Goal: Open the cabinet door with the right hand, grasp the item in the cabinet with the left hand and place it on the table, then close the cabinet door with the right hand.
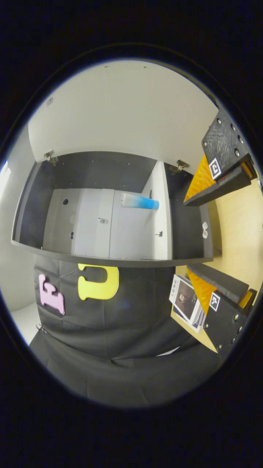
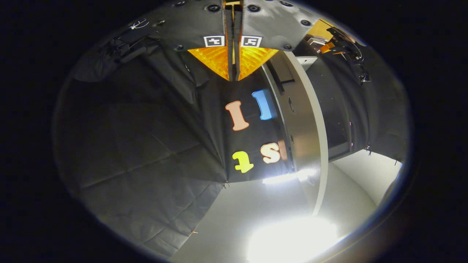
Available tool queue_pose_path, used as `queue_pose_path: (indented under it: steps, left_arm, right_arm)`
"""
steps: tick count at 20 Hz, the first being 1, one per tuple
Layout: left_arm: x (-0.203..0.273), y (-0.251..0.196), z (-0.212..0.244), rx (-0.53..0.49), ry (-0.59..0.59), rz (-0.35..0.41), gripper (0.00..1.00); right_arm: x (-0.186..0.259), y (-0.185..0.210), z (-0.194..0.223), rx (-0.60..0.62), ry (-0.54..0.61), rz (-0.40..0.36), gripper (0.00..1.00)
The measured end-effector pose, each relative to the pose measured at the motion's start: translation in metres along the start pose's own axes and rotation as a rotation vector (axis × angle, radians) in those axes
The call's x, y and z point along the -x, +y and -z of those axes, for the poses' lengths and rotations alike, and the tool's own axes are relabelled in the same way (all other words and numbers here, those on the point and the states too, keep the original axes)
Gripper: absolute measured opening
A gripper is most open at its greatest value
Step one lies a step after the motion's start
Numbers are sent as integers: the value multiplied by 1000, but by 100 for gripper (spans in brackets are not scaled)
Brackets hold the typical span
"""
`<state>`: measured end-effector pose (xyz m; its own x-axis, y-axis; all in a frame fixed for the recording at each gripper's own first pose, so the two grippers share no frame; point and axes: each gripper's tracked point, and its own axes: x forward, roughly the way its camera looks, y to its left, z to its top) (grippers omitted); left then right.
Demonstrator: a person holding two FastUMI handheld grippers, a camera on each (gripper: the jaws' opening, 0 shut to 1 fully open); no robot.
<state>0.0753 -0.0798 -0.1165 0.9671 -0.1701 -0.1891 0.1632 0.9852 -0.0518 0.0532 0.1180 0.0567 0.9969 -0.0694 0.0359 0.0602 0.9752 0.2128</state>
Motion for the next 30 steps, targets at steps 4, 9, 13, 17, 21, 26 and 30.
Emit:
queue_pose_path:
  steps: [4,9,13,17,21,26,30]
  left_arm:
    - [-13,-3,-20,5,-17,14,95]
    - [-39,-14,-49,-41,-53,14,95]
    - [-63,-27,-72,-49,-93,23,95]
    - [-96,-44,-85,-39,-95,52,92]
    - [-128,-57,-90,-59,-77,83,92]
    - [-167,-82,-77,-31,-41,166,95]
    - [-192,-86,-69,-16,-9,178,92]
  right_arm:
    - [-9,-19,-12,30,-30,70,2]
    - [-47,-32,-21,-2,-30,112,14]
    - [-90,-52,-24,-87,-38,111,32]
    - [-128,-70,-17,-79,-22,127,41]
    - [-161,-80,7,12,52,145,60]
    - [-185,-111,25,144,100,230,98]
    - [-190,-116,38,149,140,230,98]
